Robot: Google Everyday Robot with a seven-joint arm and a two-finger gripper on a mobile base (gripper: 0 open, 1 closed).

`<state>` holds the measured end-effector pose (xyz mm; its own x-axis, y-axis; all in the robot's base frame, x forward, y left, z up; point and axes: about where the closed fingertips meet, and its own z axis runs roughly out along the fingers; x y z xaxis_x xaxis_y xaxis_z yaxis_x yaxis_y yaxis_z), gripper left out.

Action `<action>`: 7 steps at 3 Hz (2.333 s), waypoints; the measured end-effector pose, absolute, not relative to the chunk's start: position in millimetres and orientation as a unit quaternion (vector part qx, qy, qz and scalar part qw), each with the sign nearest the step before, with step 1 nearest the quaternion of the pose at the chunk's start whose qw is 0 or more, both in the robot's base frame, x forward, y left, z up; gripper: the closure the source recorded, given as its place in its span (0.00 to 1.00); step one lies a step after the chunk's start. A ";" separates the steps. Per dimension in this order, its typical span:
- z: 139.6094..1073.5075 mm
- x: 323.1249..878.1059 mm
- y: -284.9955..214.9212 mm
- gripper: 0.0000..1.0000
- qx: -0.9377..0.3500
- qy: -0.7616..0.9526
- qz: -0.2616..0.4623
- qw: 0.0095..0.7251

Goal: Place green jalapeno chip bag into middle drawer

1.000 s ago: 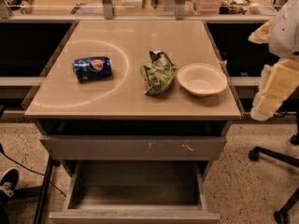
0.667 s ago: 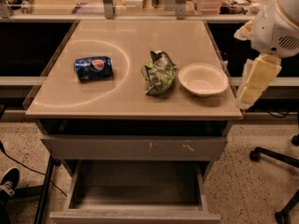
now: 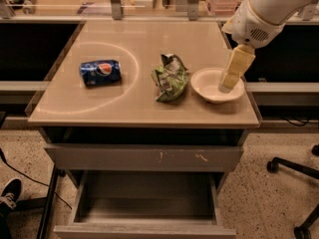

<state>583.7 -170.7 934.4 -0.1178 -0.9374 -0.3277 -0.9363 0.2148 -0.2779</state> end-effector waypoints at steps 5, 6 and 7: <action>890.0 593.5 -34.0 0.00 -0.638 0.702 0.175 0.265; 873.2 590.6 -14.1 0.00 -0.652 0.689 0.161 0.271; 866.7 590.3 -11.0 0.18 -0.652 0.690 0.162 0.269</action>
Offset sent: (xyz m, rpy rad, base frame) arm -0.0192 0.0196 -0.0136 0.2582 0.0350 -0.0463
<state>590.3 -11.0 866.7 -0.0037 -0.8125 -0.5829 -0.9870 0.0966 -0.1283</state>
